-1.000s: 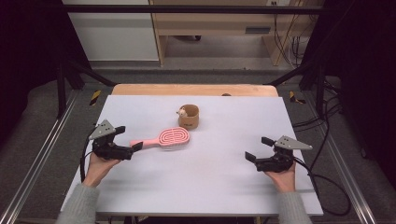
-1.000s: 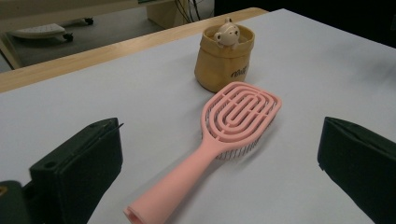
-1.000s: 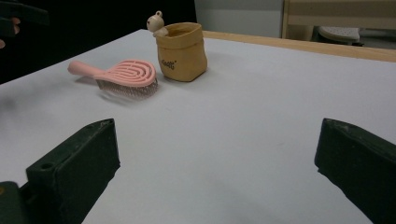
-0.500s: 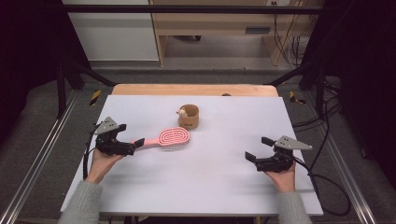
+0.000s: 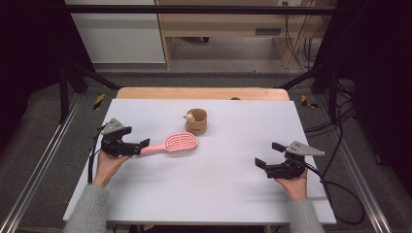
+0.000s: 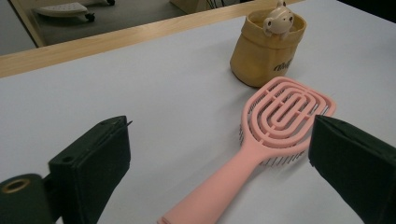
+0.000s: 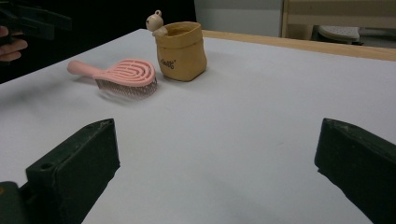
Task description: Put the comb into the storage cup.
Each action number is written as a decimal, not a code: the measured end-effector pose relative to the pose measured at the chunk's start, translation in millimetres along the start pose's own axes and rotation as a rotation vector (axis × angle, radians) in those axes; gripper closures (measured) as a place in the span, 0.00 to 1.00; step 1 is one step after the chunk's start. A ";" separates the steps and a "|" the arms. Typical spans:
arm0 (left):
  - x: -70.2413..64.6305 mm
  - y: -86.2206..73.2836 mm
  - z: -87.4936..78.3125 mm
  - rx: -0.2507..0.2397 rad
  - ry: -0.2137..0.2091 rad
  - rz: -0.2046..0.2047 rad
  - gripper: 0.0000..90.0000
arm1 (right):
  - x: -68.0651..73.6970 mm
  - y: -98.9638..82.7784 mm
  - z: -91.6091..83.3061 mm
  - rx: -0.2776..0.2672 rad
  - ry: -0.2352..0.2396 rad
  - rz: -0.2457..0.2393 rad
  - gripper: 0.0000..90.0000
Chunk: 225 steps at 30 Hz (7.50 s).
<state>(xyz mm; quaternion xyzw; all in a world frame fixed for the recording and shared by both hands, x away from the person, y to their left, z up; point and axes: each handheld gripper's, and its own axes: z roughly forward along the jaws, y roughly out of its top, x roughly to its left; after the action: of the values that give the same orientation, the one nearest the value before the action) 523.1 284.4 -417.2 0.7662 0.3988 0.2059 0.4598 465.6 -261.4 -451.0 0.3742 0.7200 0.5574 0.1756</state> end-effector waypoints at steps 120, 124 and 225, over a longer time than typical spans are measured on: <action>-10.1 -28.6 24.8 0.316 0.018 0.042 1.00 | -0.8 -1.5 1.9 0.009 0.001 0.003 0.00; -12.3 -30.1 22.4 0.321 0.011 0.042 1.00 | -0.6 -1.3 1.4 0.008 0.001 0.006 0.00; -37.9 7.3 -19.3 0.117 0.068 -0.011 0.00 | -0.8 -1.5 1.8 0.011 -0.001 0.005 0.00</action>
<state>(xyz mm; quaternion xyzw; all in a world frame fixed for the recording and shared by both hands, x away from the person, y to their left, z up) 490.4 262.6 -399.4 0.7823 0.4296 0.2056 0.4015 466.8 -261.0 -453.1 0.3773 0.7221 0.5537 0.1723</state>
